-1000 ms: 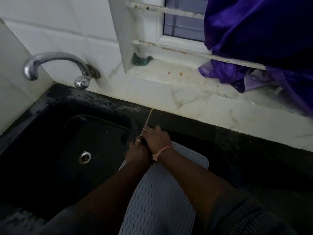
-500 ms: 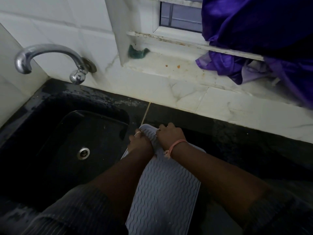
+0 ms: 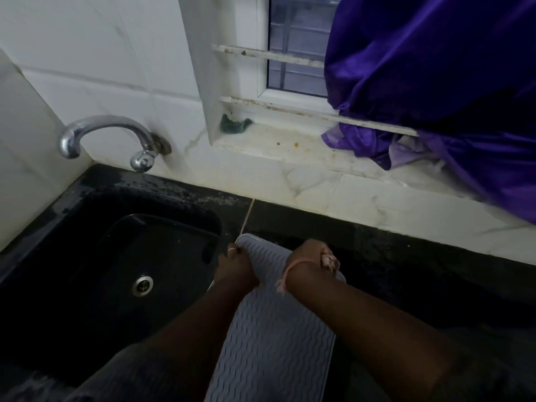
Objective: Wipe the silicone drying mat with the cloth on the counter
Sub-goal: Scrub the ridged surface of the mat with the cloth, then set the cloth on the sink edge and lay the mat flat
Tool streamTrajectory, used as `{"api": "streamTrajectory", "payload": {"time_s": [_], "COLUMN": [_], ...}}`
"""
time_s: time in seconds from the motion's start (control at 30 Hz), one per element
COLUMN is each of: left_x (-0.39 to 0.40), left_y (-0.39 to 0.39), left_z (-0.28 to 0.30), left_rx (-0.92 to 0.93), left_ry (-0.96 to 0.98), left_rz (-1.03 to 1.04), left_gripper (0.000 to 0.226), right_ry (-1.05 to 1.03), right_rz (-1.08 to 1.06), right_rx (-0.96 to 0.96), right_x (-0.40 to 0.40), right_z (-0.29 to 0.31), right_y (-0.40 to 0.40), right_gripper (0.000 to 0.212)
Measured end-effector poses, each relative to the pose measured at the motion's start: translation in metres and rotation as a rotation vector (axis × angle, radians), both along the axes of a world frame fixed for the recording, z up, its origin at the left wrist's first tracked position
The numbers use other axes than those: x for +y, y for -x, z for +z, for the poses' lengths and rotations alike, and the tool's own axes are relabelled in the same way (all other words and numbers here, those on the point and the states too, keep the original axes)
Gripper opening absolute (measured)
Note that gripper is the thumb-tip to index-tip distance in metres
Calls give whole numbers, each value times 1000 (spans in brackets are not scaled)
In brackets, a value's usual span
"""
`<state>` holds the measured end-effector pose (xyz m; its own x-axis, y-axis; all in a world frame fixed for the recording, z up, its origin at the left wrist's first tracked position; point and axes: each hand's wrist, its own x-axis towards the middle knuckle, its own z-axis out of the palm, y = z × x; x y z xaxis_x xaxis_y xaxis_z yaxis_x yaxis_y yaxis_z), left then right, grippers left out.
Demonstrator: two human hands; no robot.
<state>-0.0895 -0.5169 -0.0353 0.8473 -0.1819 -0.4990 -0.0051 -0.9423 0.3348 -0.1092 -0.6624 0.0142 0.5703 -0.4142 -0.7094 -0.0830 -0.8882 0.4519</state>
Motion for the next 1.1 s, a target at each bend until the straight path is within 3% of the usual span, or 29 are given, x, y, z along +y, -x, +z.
{"api": "streamTrajectory", "payload": {"time_s": [0.1, 0.17, 0.23, 0.33, 0.4, 0.43, 0.53, 0.63, 0.73, 0.9, 1.0, 1.1], "left_x": [8, 11, 9, 10, 15, 18, 34, 57, 80, 122, 138, 146], "left_y": [15, 33, 53, 76, 83, 86, 88, 87, 88, 88, 84, 84], "left_z": [2, 10, 18, 38, 48, 50, 63, 74, 80, 99, 109, 117], "left_rx": [-163, -238, -170, 257, 536, 581, 530, 508, 526, 611, 657, 690], "left_ry": [106, 259, 433, 767, 861, 885, 961, 1107, 1237, 1551, 1575, 1453], "left_rz": [121, 257, 402, 685, 691, 634, 572, 597, 667, 671, 585, 480], "left_gripper": [41, 29, 20, 45, 61, 66, 73, 62, 56, 53, 68, 86], "right_ry": [-346, -473, -647, -1020, -1202, -1276, -1473, -1661, -1660, -1906, -1970, -1857], "right_rz": [-154, -204, -311, -529, -650, -684, -756, -726, -657, -1095, -1299, -1154], "right_rx": [-212, -327, -389, -530, -595, -602, -636, -682, -762, -823, -872, -1030], "right_x": [-16, -18, -15, 1, 15, 23, 40, 52, 61, 69, 90, 111], "right_z": [2, 0, -5, -3, 4, 7, 16, 32, 48, 58, 53, 51], "right_y": [16, 36, 50, 65, 75, 81, 91, 95, 93, 84, 84, 85], "right_gripper": [54, 32, 14, 24, 26, 29, 36, 37, 45, 32, 32, 32]}}
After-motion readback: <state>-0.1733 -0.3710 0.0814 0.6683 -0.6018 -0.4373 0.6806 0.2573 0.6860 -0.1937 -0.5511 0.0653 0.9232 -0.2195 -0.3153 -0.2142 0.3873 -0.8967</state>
